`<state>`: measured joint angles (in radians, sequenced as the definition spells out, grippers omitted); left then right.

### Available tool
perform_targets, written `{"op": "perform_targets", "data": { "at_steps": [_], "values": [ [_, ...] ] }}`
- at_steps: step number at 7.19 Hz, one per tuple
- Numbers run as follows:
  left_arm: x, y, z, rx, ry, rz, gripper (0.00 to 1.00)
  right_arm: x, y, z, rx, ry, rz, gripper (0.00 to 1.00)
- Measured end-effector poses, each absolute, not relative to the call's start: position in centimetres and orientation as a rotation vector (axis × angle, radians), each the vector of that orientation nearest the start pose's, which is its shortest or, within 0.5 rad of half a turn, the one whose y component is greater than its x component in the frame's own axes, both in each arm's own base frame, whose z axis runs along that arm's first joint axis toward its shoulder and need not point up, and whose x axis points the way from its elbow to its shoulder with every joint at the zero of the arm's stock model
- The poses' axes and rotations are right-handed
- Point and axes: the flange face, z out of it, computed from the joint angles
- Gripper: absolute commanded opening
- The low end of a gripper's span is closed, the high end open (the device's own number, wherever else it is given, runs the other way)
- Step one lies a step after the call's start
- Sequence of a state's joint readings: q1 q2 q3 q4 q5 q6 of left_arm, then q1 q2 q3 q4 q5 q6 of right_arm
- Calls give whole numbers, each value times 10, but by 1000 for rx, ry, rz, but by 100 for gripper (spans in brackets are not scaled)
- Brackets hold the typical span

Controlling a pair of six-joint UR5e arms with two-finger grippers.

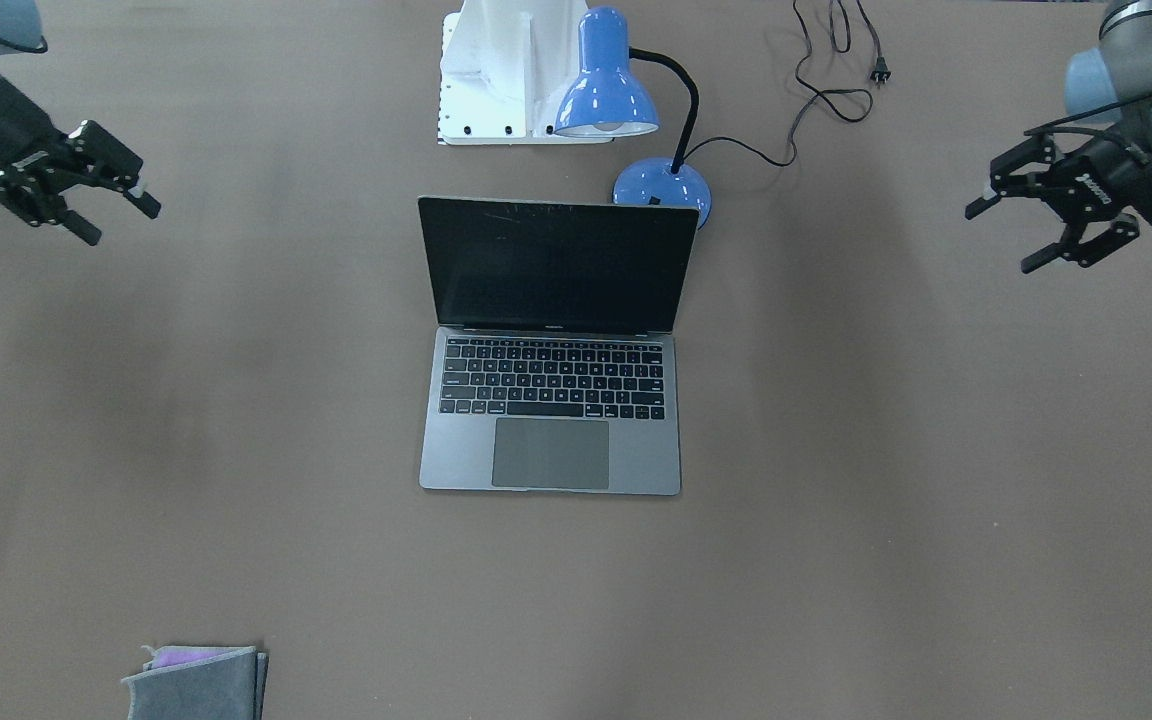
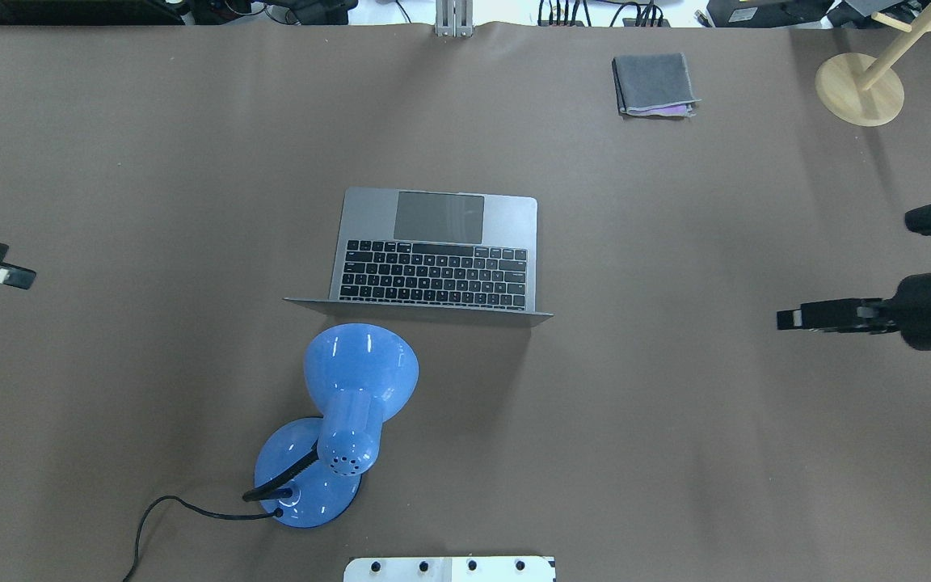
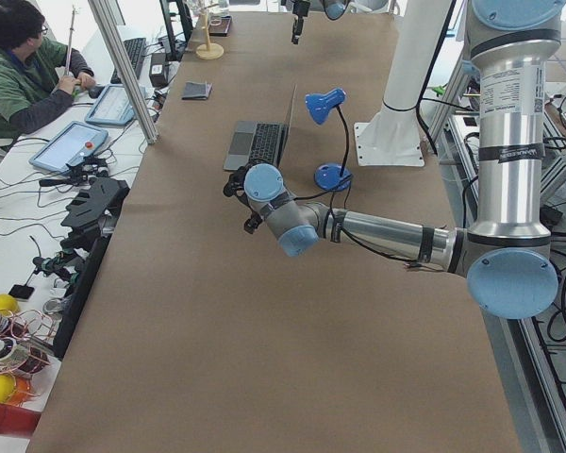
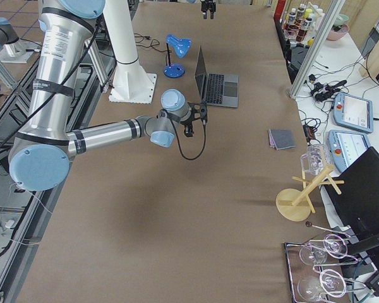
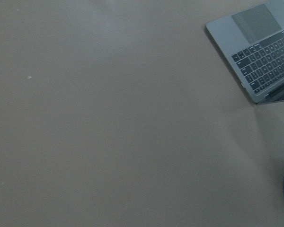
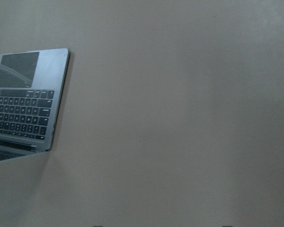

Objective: Close laptop

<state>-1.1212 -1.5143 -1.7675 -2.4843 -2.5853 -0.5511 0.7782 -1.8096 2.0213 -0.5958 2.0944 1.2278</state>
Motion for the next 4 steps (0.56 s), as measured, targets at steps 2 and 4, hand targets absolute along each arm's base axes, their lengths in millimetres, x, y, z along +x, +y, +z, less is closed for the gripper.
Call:
{"op": "perform_targets", "data": {
  "at_steps": [2,4],
  "values": [
    [203,-415,456,358,1325,470,0,-273,-296,389,165,-1295,71,0],
    [254,-397,436,342,1372,443,0,-312,-263,361,182,-1334,77,0]
  ]
}}
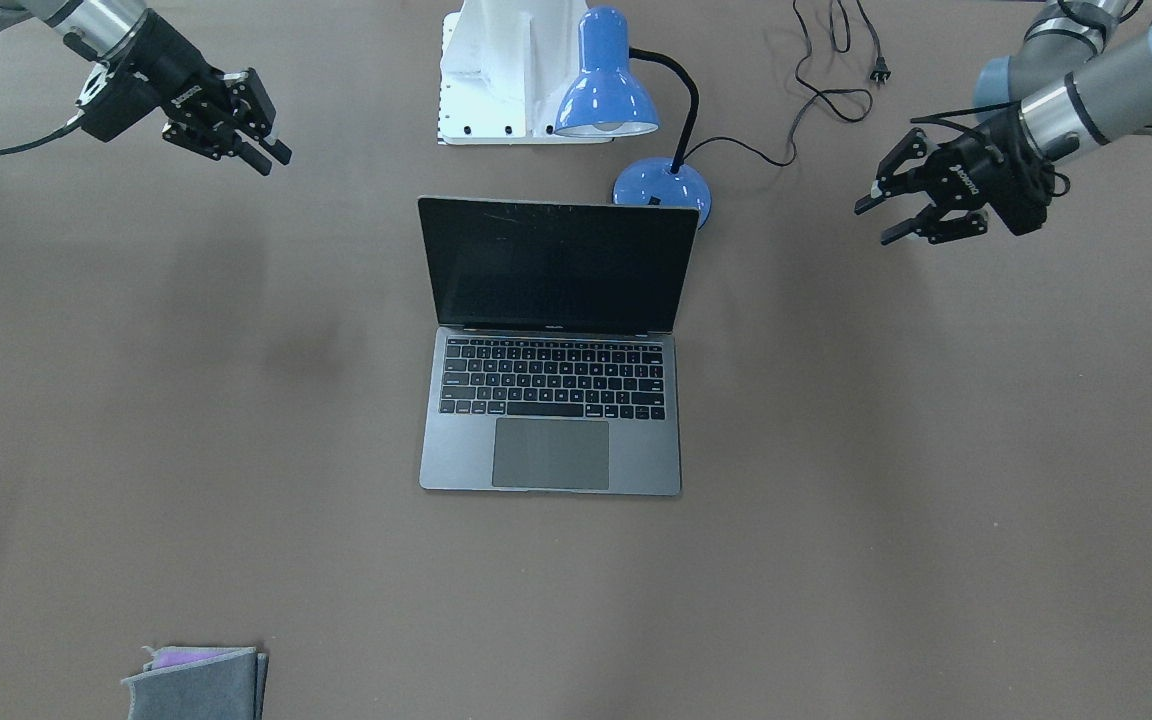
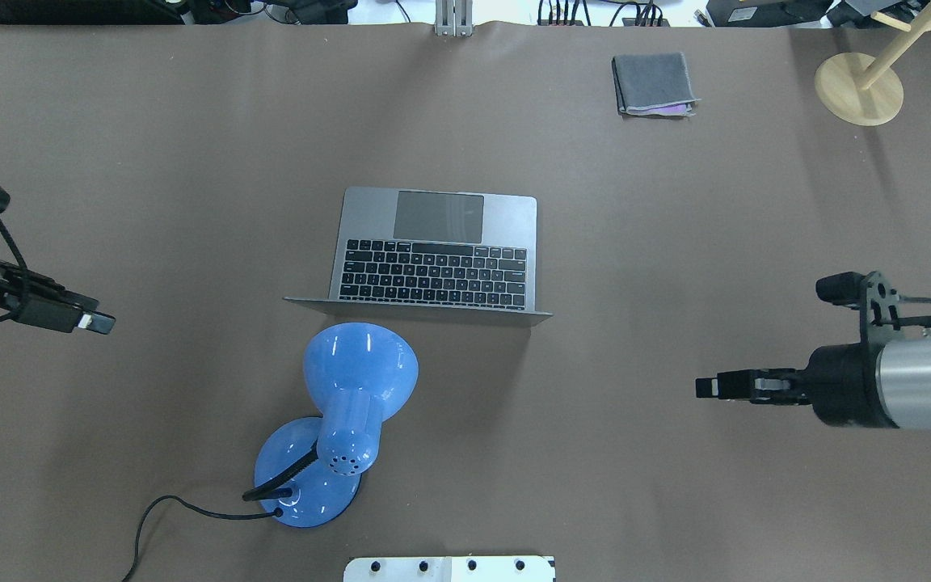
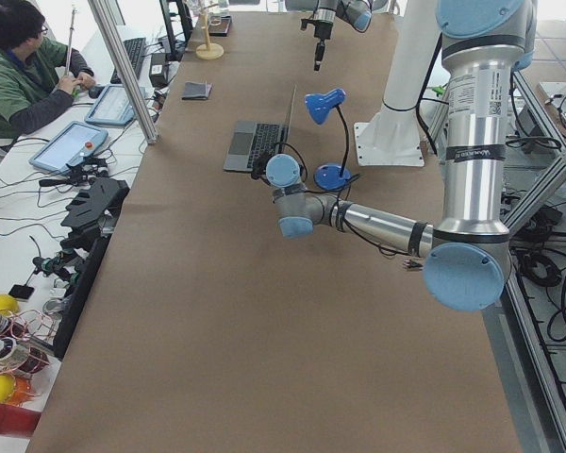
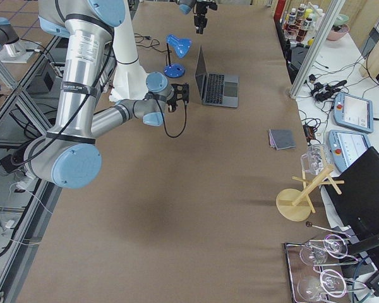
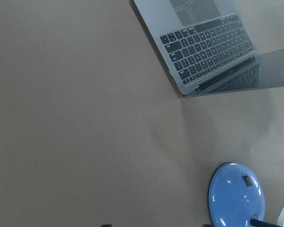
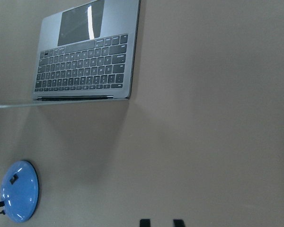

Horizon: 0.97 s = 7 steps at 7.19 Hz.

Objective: Close laptop

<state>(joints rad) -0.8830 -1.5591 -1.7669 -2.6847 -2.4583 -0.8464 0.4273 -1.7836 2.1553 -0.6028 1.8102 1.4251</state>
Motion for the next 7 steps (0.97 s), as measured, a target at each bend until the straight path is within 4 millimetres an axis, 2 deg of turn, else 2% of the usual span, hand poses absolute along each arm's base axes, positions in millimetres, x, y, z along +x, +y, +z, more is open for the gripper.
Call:
{"op": "perform_targets", "data": {
  "at_steps": [1,3,5,7],
  "values": [
    [284,-391,417,325,1413,405,0,-333,-254,344,198,-1344,97,0],
    [337,-377,383,311,1467,352,0,-378,-254,295,196,-1328,156,0],
    [366,-371,360,303,1499,324,0,-408,-257,257,198,-1295,191,0],
    [385,-368,342,309,1520,290,0,-426,-261,230,198,-1255,209,0]
  ]
}}
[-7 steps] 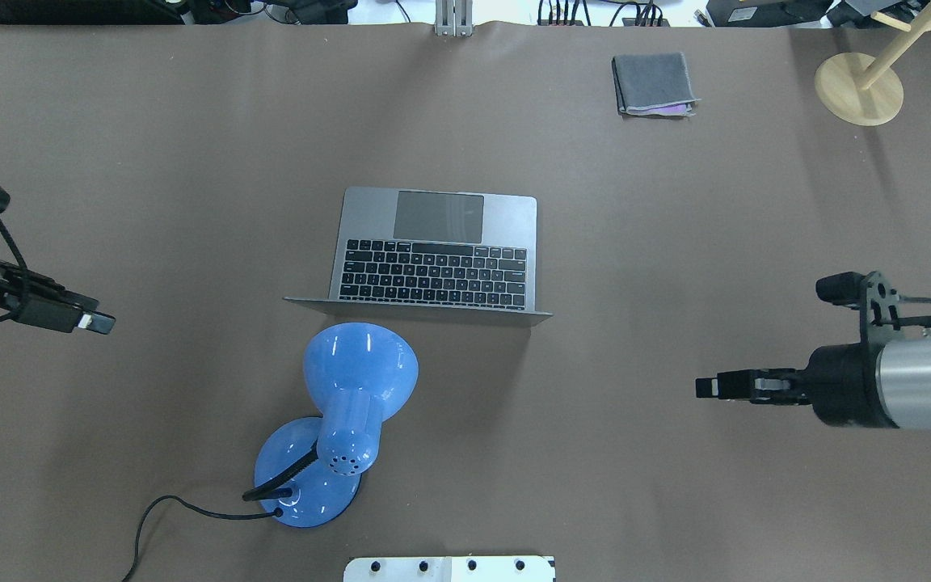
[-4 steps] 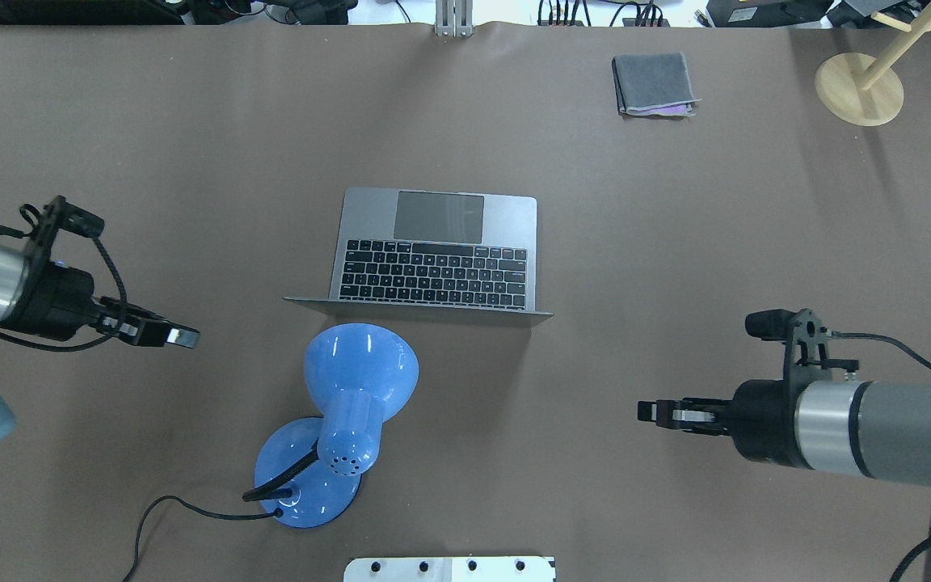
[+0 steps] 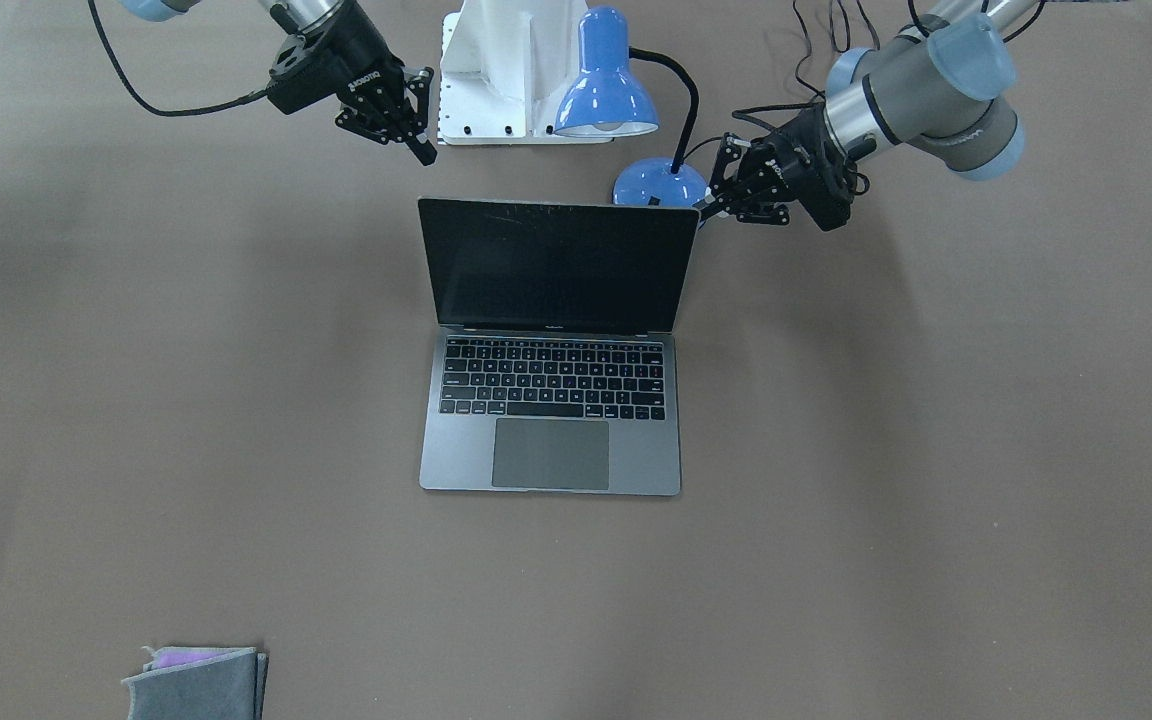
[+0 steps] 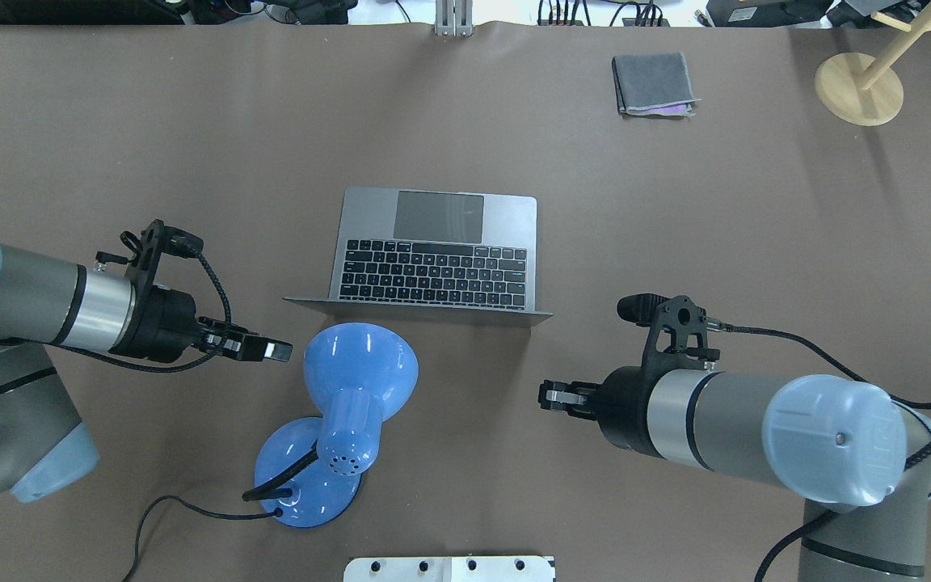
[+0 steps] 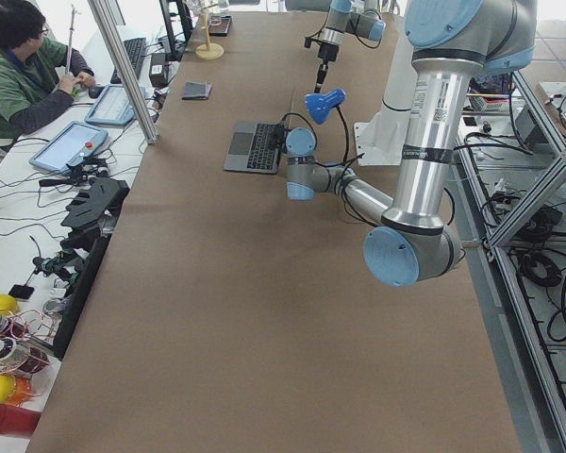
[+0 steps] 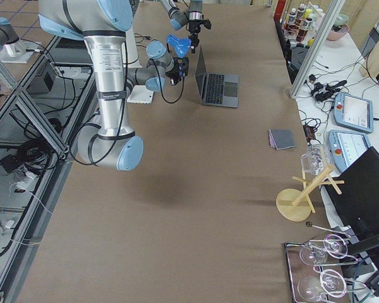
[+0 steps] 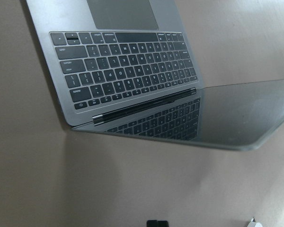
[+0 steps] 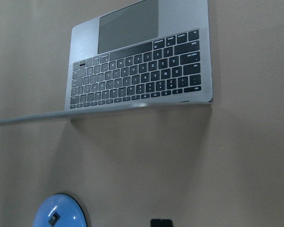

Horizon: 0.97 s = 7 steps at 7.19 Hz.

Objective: Close laptop

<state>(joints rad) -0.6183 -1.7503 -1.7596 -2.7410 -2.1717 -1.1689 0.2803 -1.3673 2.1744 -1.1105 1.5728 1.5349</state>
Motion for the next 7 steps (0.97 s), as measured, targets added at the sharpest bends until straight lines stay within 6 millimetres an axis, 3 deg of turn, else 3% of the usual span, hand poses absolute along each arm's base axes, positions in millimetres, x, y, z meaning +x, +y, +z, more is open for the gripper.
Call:
{"op": "perform_targets", "data": {
  "at_steps": [3,7],
  "values": [
    [397,-370,324,314,1543,273,0,-433,-270,221,214,-1220,233,0],
    [395,-376,314,333,1554,268,0,-434,-311,209,253,-1168,297,0]
  ]
}}
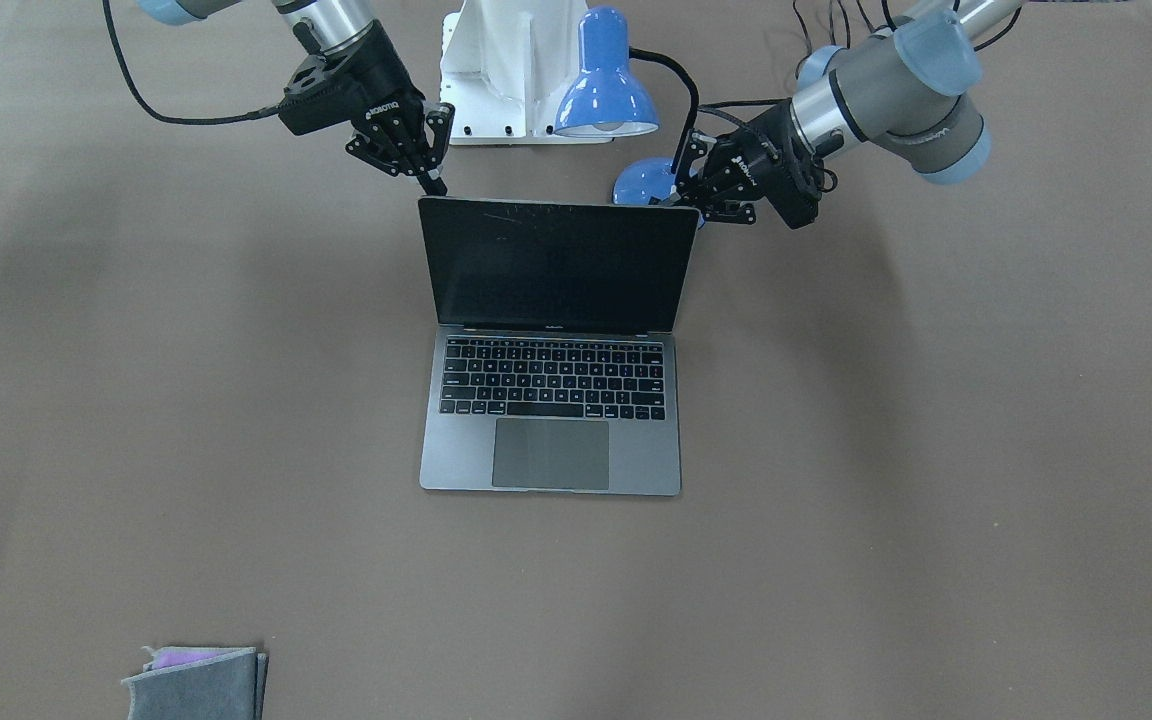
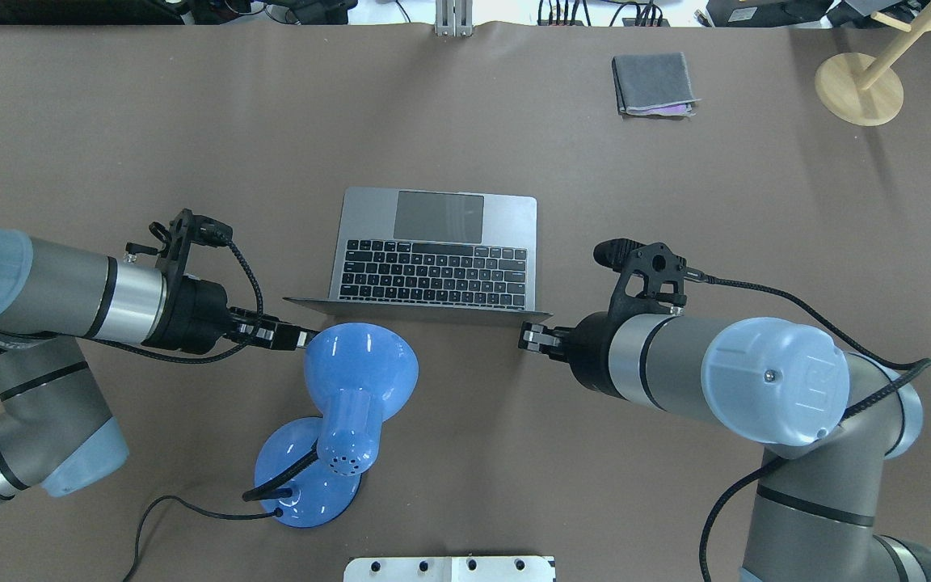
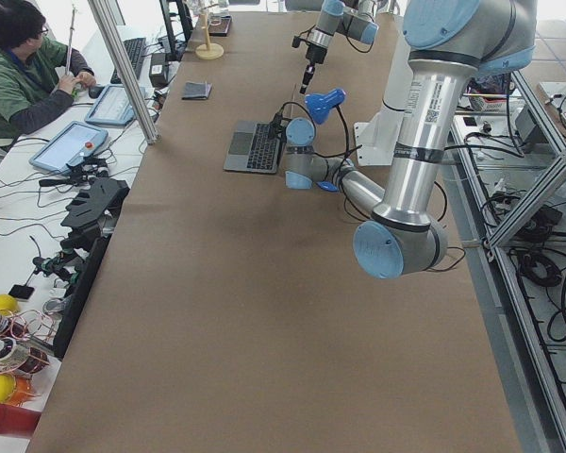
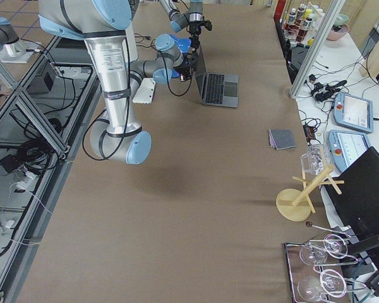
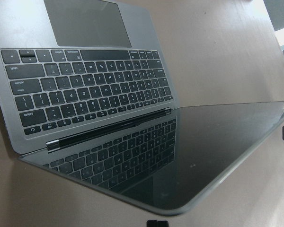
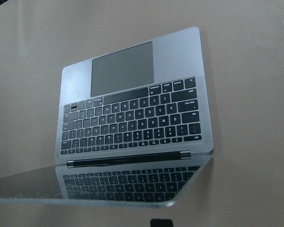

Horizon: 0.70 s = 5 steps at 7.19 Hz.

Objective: Close laptop

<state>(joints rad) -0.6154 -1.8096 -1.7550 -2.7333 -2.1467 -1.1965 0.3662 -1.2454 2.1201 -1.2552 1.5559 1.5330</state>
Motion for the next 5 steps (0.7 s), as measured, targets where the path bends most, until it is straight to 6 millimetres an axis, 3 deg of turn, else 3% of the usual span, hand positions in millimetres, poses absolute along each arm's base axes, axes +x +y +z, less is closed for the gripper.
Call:
{"op": "perform_targets", "data": {
  "at_steps": [5],
  "values": [
    [383,-428,284,397,1503,172,0,-440,-354,201,290,-1125,348,0]
  ]
}}
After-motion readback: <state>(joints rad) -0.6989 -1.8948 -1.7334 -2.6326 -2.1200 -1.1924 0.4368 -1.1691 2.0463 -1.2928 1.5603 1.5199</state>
